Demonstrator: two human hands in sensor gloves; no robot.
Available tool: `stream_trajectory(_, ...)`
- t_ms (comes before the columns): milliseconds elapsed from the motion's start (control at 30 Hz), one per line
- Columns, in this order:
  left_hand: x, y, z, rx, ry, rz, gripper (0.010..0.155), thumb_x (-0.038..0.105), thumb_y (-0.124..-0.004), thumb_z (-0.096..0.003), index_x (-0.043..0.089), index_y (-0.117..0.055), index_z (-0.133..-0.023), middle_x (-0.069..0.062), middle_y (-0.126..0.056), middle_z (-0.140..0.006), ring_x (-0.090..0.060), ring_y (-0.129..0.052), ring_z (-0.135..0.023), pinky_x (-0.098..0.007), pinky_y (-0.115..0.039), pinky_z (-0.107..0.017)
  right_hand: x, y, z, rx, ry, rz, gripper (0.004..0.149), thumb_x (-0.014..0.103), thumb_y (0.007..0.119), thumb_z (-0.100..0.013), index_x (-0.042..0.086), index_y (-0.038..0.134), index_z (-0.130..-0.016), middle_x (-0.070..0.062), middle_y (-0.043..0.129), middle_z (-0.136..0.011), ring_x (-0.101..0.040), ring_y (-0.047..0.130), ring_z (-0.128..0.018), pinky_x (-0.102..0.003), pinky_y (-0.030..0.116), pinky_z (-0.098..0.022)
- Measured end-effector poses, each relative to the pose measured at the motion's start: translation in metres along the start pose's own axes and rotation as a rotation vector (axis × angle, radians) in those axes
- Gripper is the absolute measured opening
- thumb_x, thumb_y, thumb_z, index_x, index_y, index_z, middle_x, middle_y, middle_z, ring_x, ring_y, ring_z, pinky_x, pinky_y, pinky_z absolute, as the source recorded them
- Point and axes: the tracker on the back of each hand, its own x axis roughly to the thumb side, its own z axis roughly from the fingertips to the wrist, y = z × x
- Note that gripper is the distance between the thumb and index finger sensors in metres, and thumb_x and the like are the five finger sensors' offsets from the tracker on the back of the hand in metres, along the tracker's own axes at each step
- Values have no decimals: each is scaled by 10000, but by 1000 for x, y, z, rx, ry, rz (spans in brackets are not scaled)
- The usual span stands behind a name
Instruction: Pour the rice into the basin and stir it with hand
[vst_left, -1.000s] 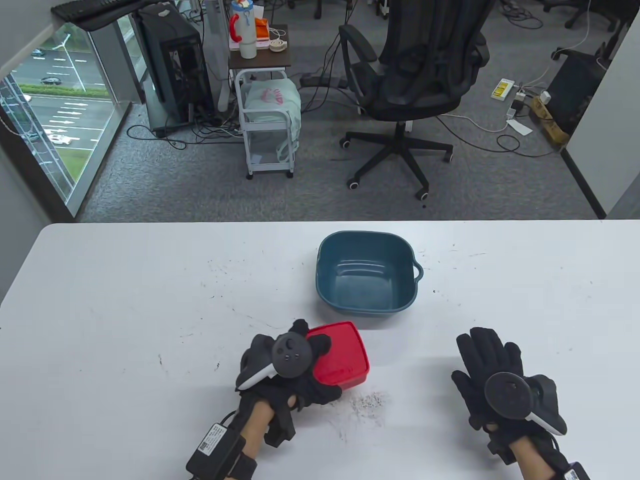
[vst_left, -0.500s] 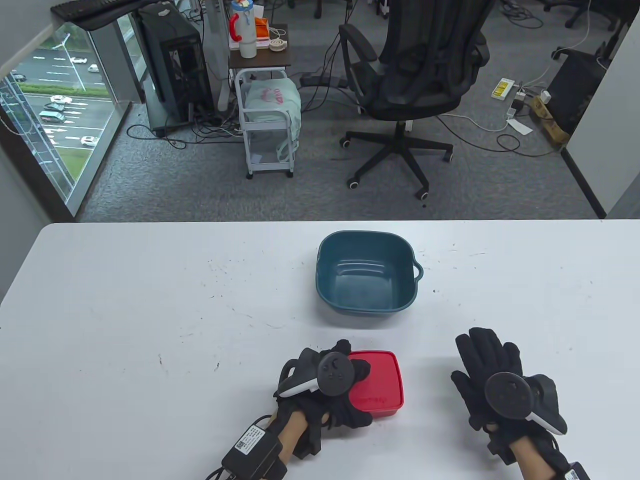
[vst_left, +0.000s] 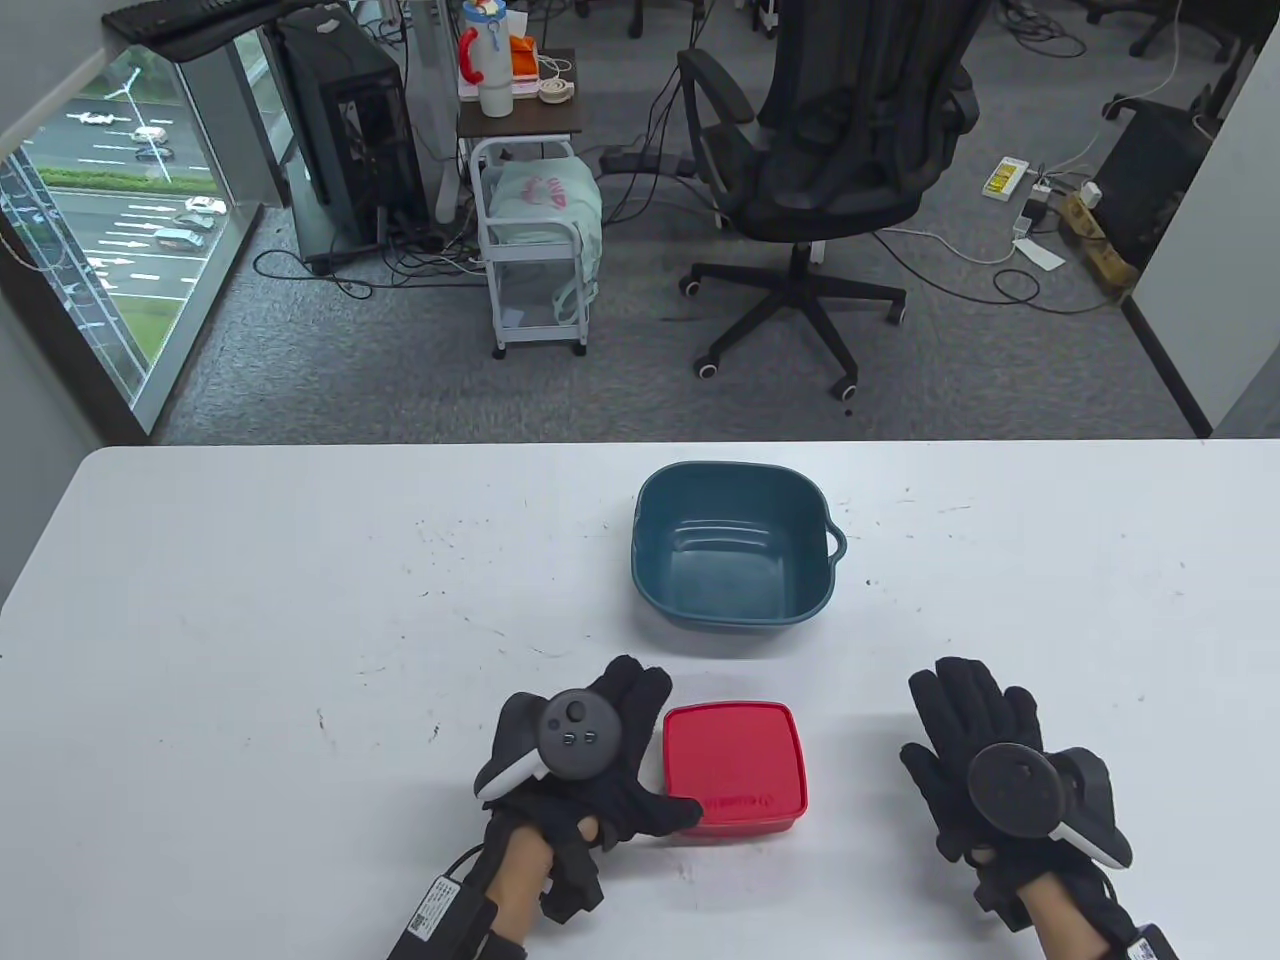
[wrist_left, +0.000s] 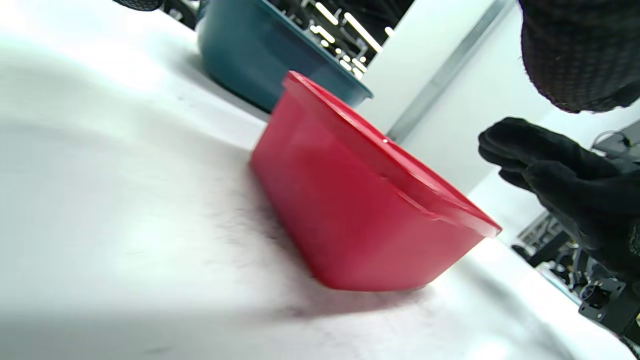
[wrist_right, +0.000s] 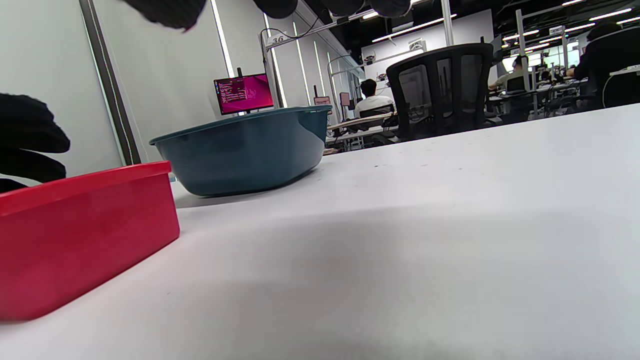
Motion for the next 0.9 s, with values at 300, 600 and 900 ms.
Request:
stream_trajectory(300, -22, -30, -14, -320, 262, -228, 1352, 771, -867, -228, 178, -75, -1149, -313, 35, -1121, -649, -106, -1046, -812, -270, -737, 5, 3, -2, 13, -11, 13, 721, 462, 707, -396, 157, 544, -1029, -229, 492, -1075, -505, 535, -992, -787, 433, -619)
stream_trajectory(600, -21, -54, -34, -341, 298, -192, 1283, 772, -869, -197, 360, -107, -1144, -276, 148, -1090, -655, 88, -976, -864, -87, -600, 4, 5, -3, 34, -8, 12, 720, 462, 707, -397, 158, 543, -1029, -230, 488, -1076, -505, 532, -992, -787, 431, -619)
stream_trajectory(900, -23, -57, -34, -337, 294, -179, 1275, 776, -860, -204, 373, -90, -1137, -269, 155, -1092, -643, 128, -962, -858, -40, -580, 30, -4, -4, 20, -104, 32, 732, 476, 716, -393, 160, 549, -1032, -229, 478, -1082, -508, 519, -999, -793, 420, -620)
